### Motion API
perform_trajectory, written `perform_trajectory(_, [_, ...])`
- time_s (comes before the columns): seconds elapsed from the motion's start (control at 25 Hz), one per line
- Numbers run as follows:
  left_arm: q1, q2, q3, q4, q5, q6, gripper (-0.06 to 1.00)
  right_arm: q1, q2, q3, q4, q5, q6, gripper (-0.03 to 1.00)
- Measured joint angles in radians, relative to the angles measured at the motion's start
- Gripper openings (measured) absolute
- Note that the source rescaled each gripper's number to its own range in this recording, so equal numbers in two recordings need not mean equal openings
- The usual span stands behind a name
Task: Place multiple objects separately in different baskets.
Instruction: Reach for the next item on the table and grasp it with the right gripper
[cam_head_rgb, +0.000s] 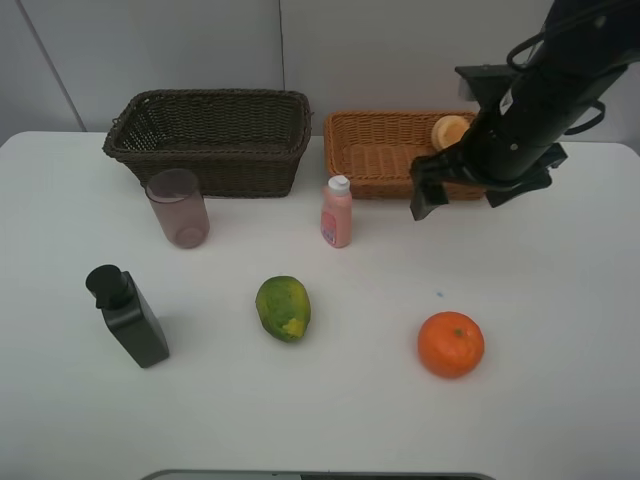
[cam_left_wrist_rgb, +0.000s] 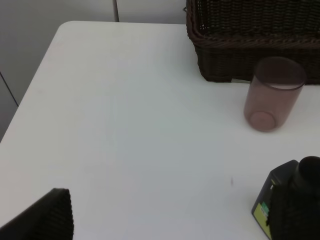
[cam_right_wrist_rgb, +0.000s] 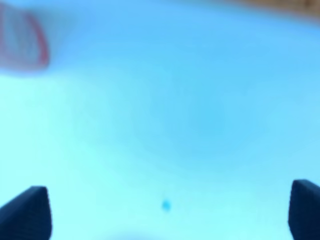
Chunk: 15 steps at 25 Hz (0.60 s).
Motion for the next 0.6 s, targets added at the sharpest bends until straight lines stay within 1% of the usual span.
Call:
perform_trajectory(0.28, [0.000, 0.000, 0.000, 0.000, 0.000, 0.000, 1.00, 0.127, -0.076, 0.157, -0.003, -0.006, 0.194, 1.00])
perform_trajectory(0.6, [0.000, 0.000, 0.000, 0.000, 0.000, 0.000, 1.00, 0.214, -0.079, 0.257, -0.042, -0.033, 0.383, 1.00])
